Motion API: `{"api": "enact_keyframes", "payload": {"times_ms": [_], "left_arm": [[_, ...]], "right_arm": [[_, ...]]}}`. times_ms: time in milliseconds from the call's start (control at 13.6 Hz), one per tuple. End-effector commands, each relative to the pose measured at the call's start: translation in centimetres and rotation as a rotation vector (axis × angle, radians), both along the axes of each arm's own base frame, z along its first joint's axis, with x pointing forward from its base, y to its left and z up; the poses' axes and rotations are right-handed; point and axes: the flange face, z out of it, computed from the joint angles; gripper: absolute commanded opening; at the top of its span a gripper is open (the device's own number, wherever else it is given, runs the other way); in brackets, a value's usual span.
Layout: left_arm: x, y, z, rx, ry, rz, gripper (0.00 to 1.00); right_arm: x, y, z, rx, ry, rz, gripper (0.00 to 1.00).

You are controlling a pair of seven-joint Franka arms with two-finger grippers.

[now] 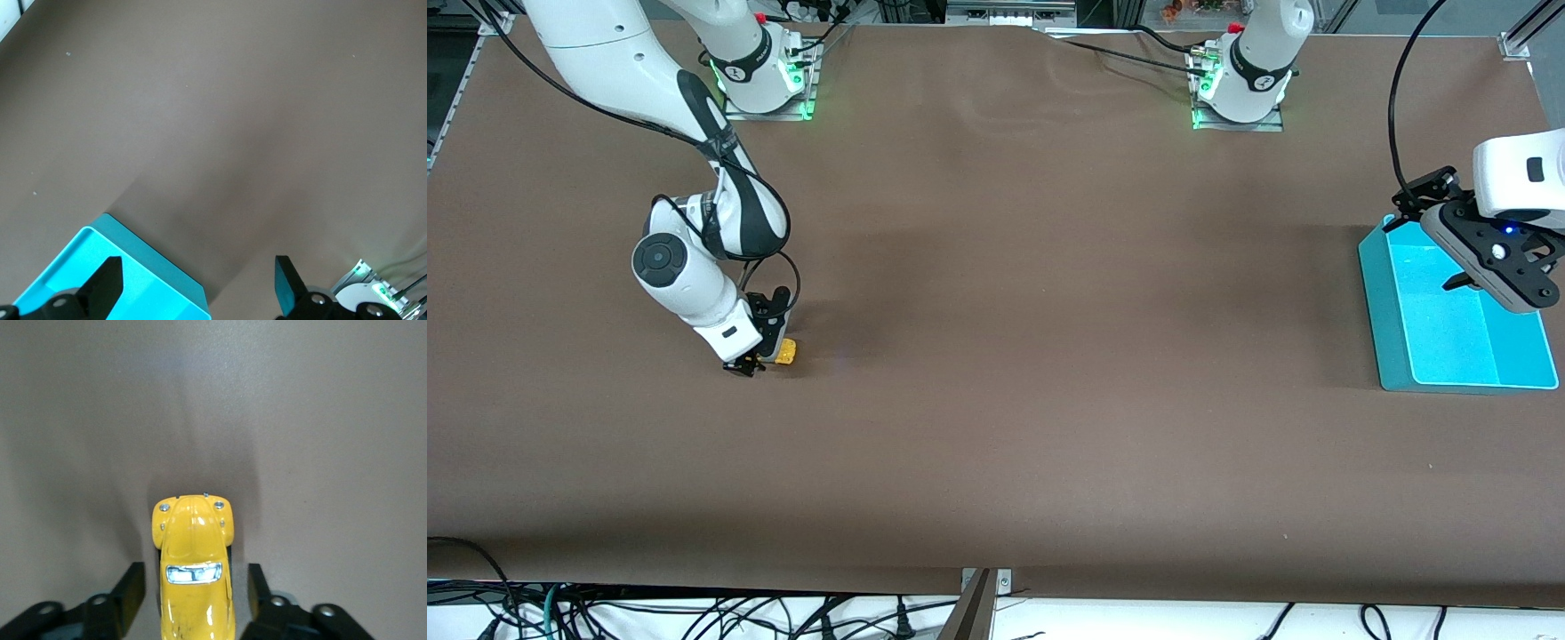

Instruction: Wind and store yellow beetle car

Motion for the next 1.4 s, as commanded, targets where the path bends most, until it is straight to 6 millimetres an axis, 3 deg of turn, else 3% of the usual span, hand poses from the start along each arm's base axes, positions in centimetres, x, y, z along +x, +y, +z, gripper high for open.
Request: {"api": "enact_keyframes", "payload": {"times_ms": [0,147,442,589,736,1031,1326], "left_arm": [[0.2,0.1,0.0,0.018,0.003,-0.124,1.00],[0.4,0.2,-0.5,0.007,0.010,-0.197,1.00],[0.5,0.1,-1.0,-0.005,0.019,-0.291,1.00],[0.6,0.1,-1.3,-0.014,0.027,-0.352,1.00],[0.6,0.0,-1.3,-0.018,0.027,-0.387,1.00],[1.1,-0.7,-2.5,-0.031,0.044,-0.489,1.00],[1.3,-0.7,-3.0,-0.036,0.054,-0.544,1.00]], "right_arm": [[-0.3,0.2,0.3,0.014,-0.011,0.012,0.50],[-0.3,0.2,0.3,0.013,-0.010,0.015,0.38],[-0.5,1.4,0.2,0.019,-0.008,0.081,0.36],[-0.5,1.5,0.3,0.016,-0.011,0.120,0.26],[-0.4,1.3,0.3,0.013,-0.012,0.147,0.24],[-0.3,0.0,-0.3,0.008,-0.006,0.180,0.24],[-0.3,-3.9,-1.9,-0.001,-0.005,0.195,0.24]]}}
